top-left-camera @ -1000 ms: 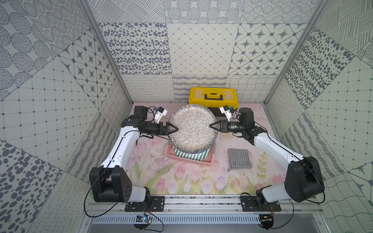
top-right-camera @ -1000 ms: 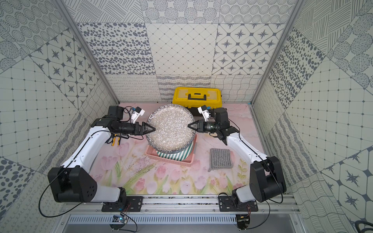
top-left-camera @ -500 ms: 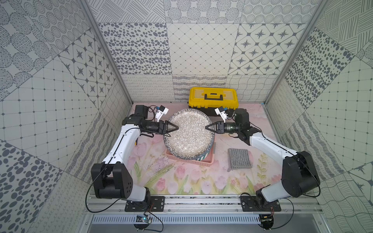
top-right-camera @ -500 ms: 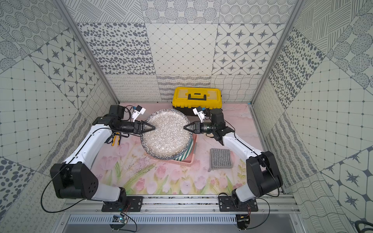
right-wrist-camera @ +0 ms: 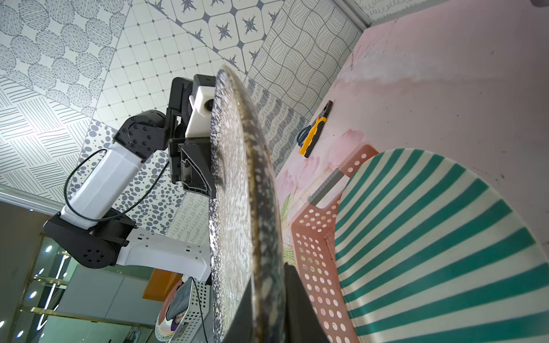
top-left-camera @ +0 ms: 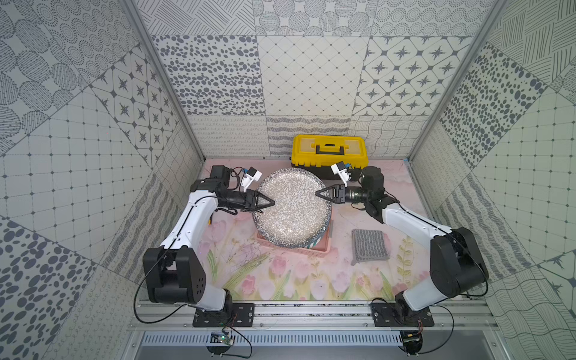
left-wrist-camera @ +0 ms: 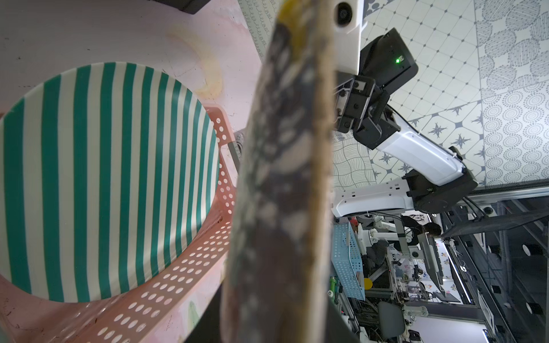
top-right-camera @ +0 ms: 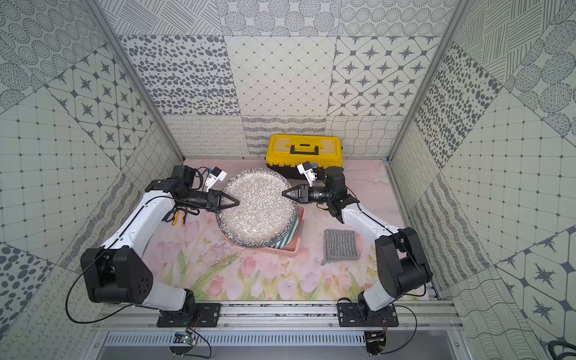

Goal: Wipe the wet plate dry
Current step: Pick up the plate from the bin.

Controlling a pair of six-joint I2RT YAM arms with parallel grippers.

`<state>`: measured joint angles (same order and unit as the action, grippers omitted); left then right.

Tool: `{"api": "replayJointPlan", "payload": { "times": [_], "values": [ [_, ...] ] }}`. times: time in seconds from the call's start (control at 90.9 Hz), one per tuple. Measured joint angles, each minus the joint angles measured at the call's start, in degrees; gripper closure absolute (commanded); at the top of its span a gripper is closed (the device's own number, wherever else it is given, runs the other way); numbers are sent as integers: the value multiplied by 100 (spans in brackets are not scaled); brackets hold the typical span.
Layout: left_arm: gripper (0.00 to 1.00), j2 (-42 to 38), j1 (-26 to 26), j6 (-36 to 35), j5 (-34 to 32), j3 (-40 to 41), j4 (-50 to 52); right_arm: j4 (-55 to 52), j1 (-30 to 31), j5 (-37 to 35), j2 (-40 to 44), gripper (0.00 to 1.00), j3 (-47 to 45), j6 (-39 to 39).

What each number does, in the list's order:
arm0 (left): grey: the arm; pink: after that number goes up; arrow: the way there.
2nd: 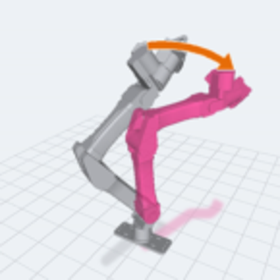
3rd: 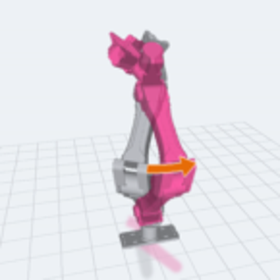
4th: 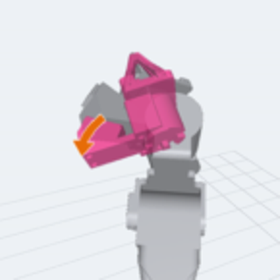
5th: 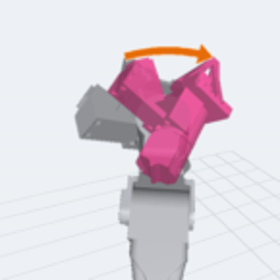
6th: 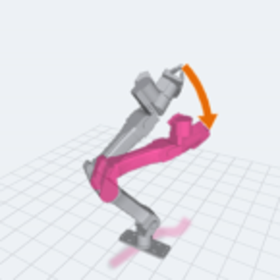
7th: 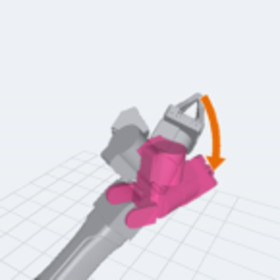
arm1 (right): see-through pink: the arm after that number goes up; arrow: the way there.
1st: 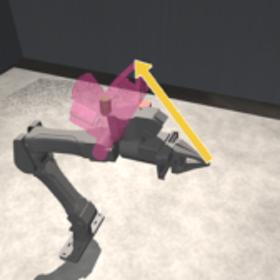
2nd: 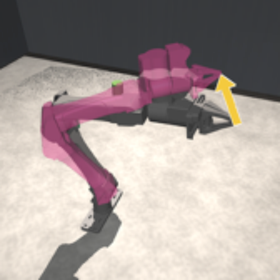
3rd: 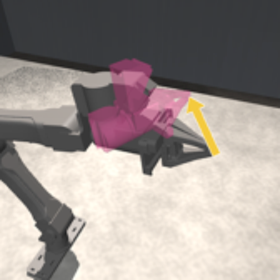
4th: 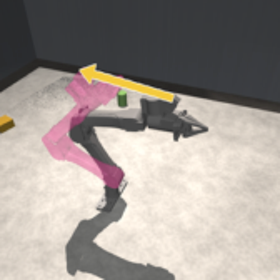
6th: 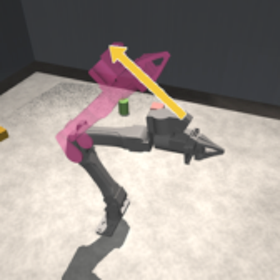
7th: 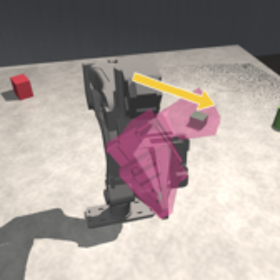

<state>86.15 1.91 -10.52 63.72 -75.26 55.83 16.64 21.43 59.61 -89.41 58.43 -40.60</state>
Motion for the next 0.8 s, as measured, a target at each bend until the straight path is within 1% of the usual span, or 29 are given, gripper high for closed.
{"api": "replayJointPlan", "payload": {
  "times": [0.143,0.165,0.176,0.231,0.242,0.275,0.319,0.33,0.341,0.385,0.418,0.429,0.44,0.451,0.462,0.473,0.616,0.803],
  "values": [
    [93,7,-2,-114,70,0,142,68,-33,-13,-48,100,57,-9],
    [97,7,-2,-116,79,0,146,52,-35,-13,-63,100,85,0],
    [100,9,-2,-118,94,0,153,42,-35,-17,-70,100,98,2],
    [100,11,0,-118,92,0,151,-42,-37,-33,-101,100,168,48],
    [100,11,0,-116,94,0,153,-59,-37,-37,-103,99,179,59],
    [100,11,2,-111,92,0,146,-122,-37,-72,-103,90,205,98],
    [100,11,2,-98,85,0,140,-291,-37,-131,-103,75,269,188],
    [100,11,2,-94,81,0,138,-348,-35,-164,-103,70,293,208],
    [100,11,2,-92,74,0,136,-389,-33,-197,-103,70,306,223],
    [100,11,-2,-87,-11,0,94,-610,-24,-468,-96,57,387,280],
    [100,11,-13,-94,-129,4,96,-789,-13,-743,-96,50,470,352],
    [100,11,-17,-92,-173,9,101,-857,-9,-789,-94,46,490,367],
    [100,11,-24,-90,-219,15,109,-896,0,-874,-85,46,511,433],
    [100,11,-28,-83,-258,24,118,-975,-4,-957,-79,42,529,435],
    [100,11,-28,-74,-282,28,118,-1043,-2,-1069,-63,42,544,459],
    [100,11,-33,-70,-326,37,118,-1095,2,-1130,-44,39,551,518],
    [100,-57,-42,164,-686,208,15,-1904,-48,-2308,348,26,428,765],
    [100,-216,-37,472,-887,365,-240,-2909,-68,-3967,1300,25,-286,776]
  ]
}}
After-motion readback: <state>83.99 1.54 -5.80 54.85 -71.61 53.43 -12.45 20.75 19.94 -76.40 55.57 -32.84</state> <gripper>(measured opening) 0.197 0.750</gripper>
